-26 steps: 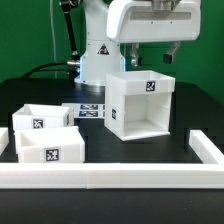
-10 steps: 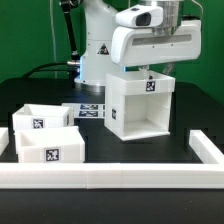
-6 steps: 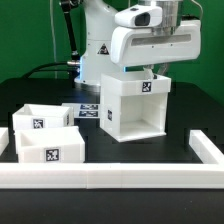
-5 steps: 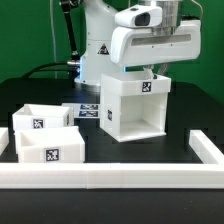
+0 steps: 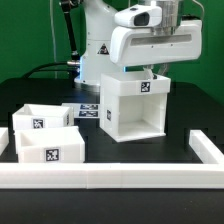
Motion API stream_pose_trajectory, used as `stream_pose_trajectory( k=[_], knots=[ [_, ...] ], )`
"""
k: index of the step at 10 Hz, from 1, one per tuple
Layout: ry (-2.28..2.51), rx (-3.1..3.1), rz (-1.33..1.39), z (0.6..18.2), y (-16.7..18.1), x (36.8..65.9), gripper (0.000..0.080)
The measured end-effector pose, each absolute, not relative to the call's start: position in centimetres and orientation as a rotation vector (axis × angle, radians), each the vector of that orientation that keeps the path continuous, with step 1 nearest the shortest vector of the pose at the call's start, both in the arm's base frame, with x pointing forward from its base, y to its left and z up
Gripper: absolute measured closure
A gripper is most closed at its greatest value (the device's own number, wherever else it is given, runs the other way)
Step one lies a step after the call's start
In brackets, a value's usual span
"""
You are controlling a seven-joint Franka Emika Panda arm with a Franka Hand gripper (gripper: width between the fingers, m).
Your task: Assemble drawer
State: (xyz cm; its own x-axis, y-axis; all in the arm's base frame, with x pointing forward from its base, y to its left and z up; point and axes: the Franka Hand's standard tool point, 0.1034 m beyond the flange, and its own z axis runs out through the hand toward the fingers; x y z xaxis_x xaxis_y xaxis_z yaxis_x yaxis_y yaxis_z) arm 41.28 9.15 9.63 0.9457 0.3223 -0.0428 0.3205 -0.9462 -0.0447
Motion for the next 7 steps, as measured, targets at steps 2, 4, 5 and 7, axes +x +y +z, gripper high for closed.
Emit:
stream_pose_trajectory(
  k=[2,4,5,7],
  knots=[
    [-0.392,-3.069,0.078,9.7,8.9,44.5,0.0762],
    [-0.318,-3.069,0.056,9.7,8.7,47.6,0.0762],
    [-0.287,-3.068,0.028,9.7,8.1,49.7,0.0762],
    [-0.223,-3.068,-0.015,9.8,7.7,53.0,0.0762]
  ],
)
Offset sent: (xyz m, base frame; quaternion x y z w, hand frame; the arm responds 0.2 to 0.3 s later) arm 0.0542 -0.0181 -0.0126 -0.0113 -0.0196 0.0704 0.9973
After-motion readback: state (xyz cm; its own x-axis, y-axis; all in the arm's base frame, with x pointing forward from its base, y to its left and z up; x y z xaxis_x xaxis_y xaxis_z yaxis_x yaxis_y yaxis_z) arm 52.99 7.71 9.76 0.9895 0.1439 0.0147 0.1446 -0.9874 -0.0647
